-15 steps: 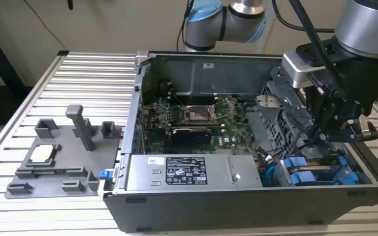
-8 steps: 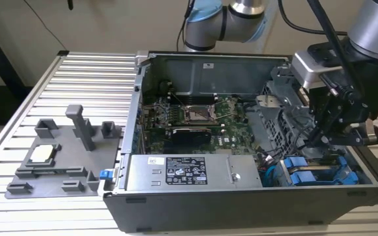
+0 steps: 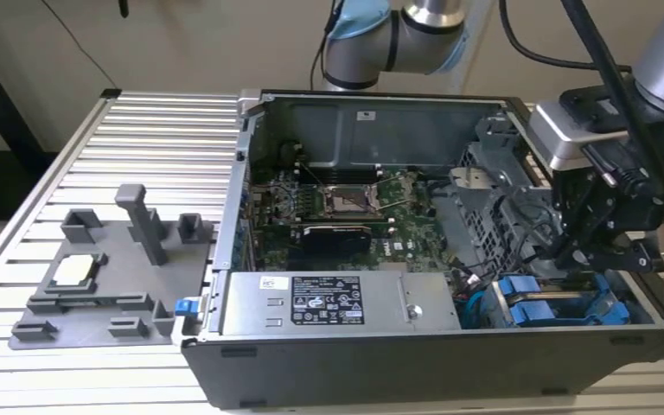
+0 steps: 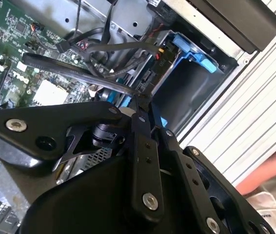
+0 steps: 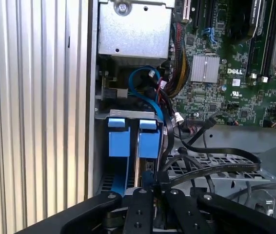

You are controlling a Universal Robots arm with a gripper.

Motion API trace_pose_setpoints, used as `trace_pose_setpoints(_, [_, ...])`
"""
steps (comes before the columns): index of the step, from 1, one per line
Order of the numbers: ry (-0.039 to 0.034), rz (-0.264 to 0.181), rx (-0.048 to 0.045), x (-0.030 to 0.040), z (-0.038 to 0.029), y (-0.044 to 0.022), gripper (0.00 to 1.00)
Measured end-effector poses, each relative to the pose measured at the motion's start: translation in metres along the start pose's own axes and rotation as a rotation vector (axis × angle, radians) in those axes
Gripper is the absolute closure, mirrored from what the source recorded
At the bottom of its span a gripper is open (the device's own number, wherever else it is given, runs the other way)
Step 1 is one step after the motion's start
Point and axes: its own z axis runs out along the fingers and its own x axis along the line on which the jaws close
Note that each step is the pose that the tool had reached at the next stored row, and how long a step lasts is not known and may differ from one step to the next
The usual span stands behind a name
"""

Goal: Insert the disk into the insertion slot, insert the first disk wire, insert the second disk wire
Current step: 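Insert the second disk wire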

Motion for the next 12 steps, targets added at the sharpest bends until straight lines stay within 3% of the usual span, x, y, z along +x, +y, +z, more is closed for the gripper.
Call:
trace_pose_setpoints(4, [-0.0066, 0.001, -0.0031, 0.0029, 0.0034, -0.0035, 0.84])
trace_pose_setpoints(9, [-0.0106, 0.011, -0.003, 0.0032, 0.0091, -0.003, 0.84])
trace_pose_setpoints(12, [-0.021, 0.019, -0.0021, 0.0035, 0.0121, -0.0029, 0.84])
